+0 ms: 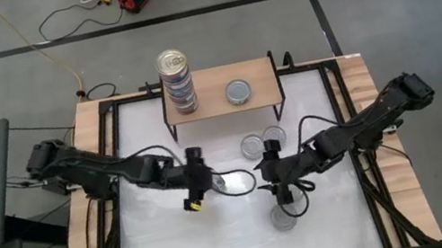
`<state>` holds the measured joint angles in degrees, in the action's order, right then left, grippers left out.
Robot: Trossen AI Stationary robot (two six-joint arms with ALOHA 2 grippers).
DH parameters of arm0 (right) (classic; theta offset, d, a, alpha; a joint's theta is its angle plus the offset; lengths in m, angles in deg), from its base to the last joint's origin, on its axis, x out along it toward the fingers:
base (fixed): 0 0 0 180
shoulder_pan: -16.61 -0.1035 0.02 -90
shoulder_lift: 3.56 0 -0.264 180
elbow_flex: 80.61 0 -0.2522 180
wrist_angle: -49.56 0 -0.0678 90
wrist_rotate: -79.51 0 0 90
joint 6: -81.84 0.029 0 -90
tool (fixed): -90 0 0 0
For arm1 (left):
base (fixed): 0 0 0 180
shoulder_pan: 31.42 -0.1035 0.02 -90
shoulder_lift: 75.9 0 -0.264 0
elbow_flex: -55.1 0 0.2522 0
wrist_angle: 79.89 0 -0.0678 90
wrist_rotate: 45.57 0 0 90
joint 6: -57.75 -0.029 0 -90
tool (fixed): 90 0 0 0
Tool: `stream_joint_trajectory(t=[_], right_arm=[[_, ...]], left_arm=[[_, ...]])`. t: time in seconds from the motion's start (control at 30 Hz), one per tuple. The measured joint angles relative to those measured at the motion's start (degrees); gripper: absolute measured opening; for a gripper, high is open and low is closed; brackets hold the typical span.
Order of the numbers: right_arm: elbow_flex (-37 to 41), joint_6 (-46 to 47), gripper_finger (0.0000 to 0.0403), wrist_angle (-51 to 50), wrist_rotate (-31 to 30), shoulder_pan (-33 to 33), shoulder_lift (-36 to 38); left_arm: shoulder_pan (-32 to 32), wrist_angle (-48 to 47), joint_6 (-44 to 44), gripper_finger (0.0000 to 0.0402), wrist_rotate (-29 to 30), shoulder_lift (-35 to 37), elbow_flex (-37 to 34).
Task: Stack canned seafood by type on shelf
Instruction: Stack the green tuna can on top of the green tuna can
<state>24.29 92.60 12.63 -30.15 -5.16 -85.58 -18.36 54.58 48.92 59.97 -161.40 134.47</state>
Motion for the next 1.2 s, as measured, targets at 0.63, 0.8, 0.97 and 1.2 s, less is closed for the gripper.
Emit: stream_joint_trajectory(t=[0.63,0.8,0.97,1.2], right_arm=[[0.7,14.8,0.029,-6.1,-10.0,-9.1,-0.8],[0.7,15.9,0.029,-4.0,-11.6,-9.8,-0.8],[0.7,15.8,0.029,-1.1,-12.0,-10.1,-2.7],[0.7,15.8,0.029,-0.6,-11.9,-9.6,-5.6]], left_arm=[[-9.6,-4.8,-21.8,0.0271,-16.9,-11.3,5.2],[-9.6,-3.7,-21.6,0.0225,-20.1,-11.2,3.5],[-9.6,-1.5,-22.2,0.0185,-19.4,-11.3,0.0],[-9.3,-2.3,-19.7,0.0123,-18.1,-11.0,-1.0]])
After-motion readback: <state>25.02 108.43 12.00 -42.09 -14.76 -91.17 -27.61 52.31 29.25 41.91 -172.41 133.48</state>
